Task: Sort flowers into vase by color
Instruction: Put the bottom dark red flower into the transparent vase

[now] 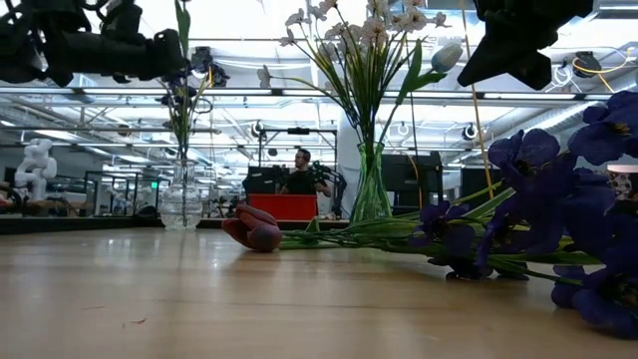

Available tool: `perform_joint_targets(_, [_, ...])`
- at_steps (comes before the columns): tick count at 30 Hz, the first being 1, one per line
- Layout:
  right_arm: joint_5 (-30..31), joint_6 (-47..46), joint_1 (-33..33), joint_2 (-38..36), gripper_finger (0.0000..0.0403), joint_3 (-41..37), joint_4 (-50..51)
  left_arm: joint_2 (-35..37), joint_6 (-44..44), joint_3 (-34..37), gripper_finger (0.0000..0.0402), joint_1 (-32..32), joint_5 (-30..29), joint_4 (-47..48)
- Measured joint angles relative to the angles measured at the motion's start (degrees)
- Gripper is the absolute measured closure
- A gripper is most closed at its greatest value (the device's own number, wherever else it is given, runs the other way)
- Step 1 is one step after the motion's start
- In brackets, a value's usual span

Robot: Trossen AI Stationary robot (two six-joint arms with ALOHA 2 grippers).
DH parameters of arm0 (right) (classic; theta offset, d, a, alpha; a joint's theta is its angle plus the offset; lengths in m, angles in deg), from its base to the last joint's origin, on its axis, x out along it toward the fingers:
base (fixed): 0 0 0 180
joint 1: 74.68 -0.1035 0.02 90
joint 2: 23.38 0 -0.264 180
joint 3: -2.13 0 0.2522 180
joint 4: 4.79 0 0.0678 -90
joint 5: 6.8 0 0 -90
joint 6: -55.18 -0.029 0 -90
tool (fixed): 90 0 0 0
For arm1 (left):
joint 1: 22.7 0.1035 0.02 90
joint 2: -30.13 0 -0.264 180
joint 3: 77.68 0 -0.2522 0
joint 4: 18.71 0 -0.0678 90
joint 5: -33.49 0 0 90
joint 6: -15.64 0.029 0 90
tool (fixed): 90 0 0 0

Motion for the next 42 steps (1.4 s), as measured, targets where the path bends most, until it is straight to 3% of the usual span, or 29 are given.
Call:
perform_joint_targets(14, [-0.1, 1.1, 0.4, 0.0, 0.0403, 0.0, 0.0, -8.5, -0.5, 0.0, 0.0398, 1.9, -2.8, 1.8])
perform_joint_targets(20, [-0.1, 0.8, 0.4, 0.0, 0.0403, 0.0, 0.0, -8.7, -0.9, 0.6, 0.0398, 2.2, -3.0, 2.5])
perform_joint_targets(27, [0.0, 1.1, 0.4, 0.0, 0.0403, 0.0, 0.0, -8.7, -5.0, 0.8, 0.0398, 2.2, -3.0, 10.0])
perform_joint_targets(42, [0.0, 2.2, 2.4, 0.0, 0.0403, 0.0, 0.1, -8.8, -4.9, 0.8, 0.0397, 2.1, -1.2, 7.3])
